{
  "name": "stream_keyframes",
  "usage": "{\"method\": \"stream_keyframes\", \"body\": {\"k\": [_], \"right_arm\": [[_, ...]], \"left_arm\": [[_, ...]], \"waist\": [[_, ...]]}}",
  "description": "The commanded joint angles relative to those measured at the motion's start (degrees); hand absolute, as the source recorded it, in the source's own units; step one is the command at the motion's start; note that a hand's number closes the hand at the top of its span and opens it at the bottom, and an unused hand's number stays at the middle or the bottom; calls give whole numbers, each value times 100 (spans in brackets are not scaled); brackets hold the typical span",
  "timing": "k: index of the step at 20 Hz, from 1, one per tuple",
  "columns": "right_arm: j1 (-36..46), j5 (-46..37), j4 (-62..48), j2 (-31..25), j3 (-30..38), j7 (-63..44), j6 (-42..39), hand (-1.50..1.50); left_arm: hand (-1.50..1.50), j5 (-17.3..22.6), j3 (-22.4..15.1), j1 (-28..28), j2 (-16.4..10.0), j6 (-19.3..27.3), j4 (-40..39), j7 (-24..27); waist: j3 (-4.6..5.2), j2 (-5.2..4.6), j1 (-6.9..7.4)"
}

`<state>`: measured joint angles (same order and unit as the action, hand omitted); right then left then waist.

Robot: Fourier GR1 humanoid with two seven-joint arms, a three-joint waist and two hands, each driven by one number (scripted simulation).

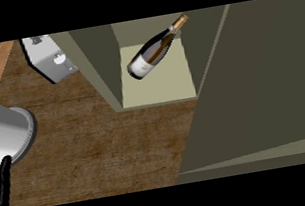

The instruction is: Pick up the wine, place it into the cabinet and close the cabinet

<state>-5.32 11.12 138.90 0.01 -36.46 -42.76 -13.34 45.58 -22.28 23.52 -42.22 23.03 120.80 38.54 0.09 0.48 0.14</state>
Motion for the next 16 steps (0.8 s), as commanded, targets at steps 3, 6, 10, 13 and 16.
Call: {"method": "stream_keyframes", "body": {"k": [3, 6, 10, 13, 16], "right_arm": [[142, -942, 860, -1, -1348, -251, 815, 150], [408, -1183, 655, -5, -1842, -206, 1315, 150], [700, -1502, 495, -11, -2065, -93, 1760, 150], [1160, -1834, 22, -13, -2187, 179, 2269, 150], [1761, -1961, -293, -16, -2148, 118, 2658, 150]], "left_arm": [[-150, 427, 763, 325, -359, -496, 96, -174], [-150, 530, 934, 124, -364, -743, -203, -258], [-150, 482, 1026, 501, -390, -1054, -343, -80], [-150, 773, 1409, 473, -537, -1184, -183, -264], [-150, 899, 1422, 444, -523, -1340, -208, -452]], "waist": [[2, 13, -5], [7, 2, -30], [14, 27, 13], [14, 27, 63], [10, -1, 75]]}}
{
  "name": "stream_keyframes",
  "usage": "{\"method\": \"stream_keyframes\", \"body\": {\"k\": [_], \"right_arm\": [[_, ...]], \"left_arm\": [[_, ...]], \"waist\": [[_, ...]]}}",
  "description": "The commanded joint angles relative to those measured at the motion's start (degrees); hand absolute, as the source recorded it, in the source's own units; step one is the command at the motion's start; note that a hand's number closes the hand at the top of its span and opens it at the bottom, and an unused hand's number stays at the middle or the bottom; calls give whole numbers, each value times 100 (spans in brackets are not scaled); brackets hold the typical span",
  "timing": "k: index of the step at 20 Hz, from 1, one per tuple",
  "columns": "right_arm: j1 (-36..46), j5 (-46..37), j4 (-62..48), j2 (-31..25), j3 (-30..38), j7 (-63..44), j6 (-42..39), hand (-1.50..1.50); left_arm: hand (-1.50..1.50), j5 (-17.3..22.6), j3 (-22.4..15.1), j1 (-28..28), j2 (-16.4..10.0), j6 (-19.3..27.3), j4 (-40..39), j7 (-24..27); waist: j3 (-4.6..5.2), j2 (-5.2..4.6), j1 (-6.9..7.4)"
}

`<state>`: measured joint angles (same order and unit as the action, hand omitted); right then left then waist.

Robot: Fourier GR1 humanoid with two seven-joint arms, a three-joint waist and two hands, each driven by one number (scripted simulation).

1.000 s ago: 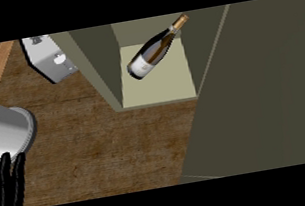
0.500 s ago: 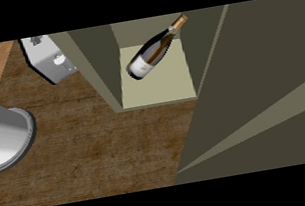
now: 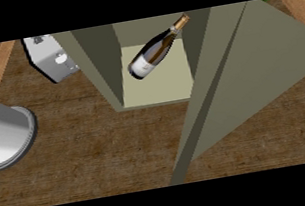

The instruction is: Pick up the wine, place it into the cabinet and close the cabinet

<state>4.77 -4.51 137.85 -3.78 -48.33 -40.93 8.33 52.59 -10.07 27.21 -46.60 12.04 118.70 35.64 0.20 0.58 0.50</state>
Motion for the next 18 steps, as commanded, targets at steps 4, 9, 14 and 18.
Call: {"method": "stream_keyframes", "body": {"k": [4, 9, 14, 18], "right_arm": [[1472, -495, -611, 348, -868, 1, 1147, 150], [2303, -89, -815, 332, -512, -354, 1354, 150], [3255, 741, -1346, 329, 148, -367, 1697, 150], [4190, 1208, -2110, 342, 551, -129, 1978, 150]], "left_arm": [[-150, 173, 86, -106, 100, -461, -168, -103], [-150, 372, 370, -452, 28, -377, -118, -445], [-150, 63, -63, -631, 296, -232, -220, -470], [-150, 129, -24, -617, 290, -136, -15, -678]], "waist": [[7, -27, 52], [0, -52, 85], [5, -92, 145], [-1, -87, 226]]}}
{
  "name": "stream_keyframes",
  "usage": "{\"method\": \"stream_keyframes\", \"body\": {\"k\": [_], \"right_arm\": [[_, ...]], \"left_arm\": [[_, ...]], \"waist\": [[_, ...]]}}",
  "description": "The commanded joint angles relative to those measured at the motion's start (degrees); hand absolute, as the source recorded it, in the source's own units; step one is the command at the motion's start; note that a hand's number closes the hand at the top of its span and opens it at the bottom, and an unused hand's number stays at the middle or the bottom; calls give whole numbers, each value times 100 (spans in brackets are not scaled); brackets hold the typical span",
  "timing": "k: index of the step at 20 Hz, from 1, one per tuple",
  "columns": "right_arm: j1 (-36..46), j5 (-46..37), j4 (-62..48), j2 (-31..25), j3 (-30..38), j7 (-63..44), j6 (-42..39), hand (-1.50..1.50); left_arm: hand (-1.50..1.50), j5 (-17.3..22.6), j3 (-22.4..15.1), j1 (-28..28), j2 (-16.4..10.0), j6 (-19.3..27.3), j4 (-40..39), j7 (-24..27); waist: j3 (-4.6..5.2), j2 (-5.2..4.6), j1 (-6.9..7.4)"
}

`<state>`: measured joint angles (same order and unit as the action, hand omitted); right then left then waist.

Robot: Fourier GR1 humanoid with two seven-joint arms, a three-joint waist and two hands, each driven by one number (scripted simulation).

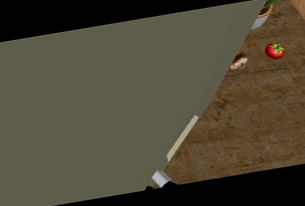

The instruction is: Pick up the wine, place it into the cabinet and close the cabinet

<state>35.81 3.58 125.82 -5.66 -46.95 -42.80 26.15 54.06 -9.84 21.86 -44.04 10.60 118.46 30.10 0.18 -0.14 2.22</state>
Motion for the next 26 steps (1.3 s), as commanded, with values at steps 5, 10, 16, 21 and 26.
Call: {"method": "stream_keyframes", "body": {"k": [5, 10, 16, 21, 26], "right_arm": [[2418, 1017, -2307, 555, 1063, 451, 415, 150], [3151, 796, -3635, 563, 1560, 987, -59, 150], [3303, 779, -5030, 566, 2150, 1824, -659, 150], [3161, 1003, -5788, 565, 2408, 2512, -1017, 150], [3418, 1020, -6368, 335, 2806, 2747, -1448, 150]], "left_arm": [[-150, 3, 166, -76, 72, 210, 233, -303], [-150, -126, 144, -164, 249, 53, -61, -251], [-150, -461, 28, -371, 554, 225, -183, -233], [-150, -363, 367, -471, 431, 324, -20, -680], [-150, -748, 33, -498, 818, 352, -211, -511]], "waist": [[-9, 1, 50], [-9, -10, -50], [-13, -21, -106], [-18, -19, -112], [-17, -13, -143]]}}
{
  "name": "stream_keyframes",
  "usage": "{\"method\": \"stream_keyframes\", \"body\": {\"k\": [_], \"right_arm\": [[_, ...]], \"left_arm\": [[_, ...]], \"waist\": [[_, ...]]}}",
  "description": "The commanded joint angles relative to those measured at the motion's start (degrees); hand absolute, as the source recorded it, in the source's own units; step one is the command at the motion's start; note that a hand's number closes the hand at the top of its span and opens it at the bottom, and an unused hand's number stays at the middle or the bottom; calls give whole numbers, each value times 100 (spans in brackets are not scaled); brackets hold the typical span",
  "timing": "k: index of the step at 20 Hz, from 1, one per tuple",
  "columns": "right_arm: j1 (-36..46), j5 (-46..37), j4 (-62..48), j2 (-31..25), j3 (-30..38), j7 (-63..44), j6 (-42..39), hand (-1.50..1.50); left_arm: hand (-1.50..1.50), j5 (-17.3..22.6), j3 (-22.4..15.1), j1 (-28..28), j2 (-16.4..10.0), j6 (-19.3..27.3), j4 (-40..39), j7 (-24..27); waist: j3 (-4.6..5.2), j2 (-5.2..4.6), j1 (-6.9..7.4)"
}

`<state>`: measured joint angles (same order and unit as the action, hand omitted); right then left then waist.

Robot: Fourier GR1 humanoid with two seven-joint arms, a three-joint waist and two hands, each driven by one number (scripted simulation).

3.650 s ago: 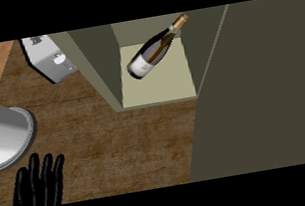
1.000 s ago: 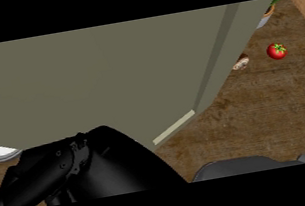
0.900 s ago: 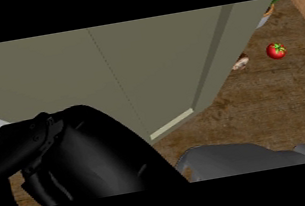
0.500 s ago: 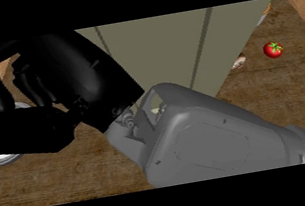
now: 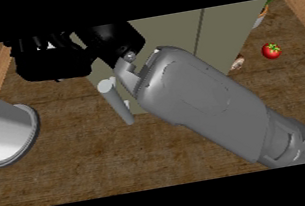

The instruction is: Pick up the wine, place it into the cabinet and close the cabinet

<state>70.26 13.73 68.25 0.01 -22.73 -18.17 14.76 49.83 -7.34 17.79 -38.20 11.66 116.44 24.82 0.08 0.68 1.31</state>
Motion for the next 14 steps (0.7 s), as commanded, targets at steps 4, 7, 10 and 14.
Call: {"method": "stream_keyframes", "body": {"k": [4, 7, 10, 14], "right_arm": [[36, -106, -1077, -257, 510, 664, -404, 150], [-2, -147, -1062, -641, 576, 647, -626, 150], [-52, -415, -1433, -591, 451, 1014, -536, 150], [-120, -395, -1429, -650, 492, 1170, -707, 150]], "left_arm": [[-150, 60, 157, -259, 2, 49, 73, -339], [-150, -55, 117, -108, 79, -135, -132, -158], [-150, -216, -53, -204, 121, 45, 142, -212], [-150, -239, -25, -336, 223, 71, -60, -191]], "waist": [[-6, -115, -10], [-3, -109, -34], [-5, -142, 44], [-3, -147, -6]]}}
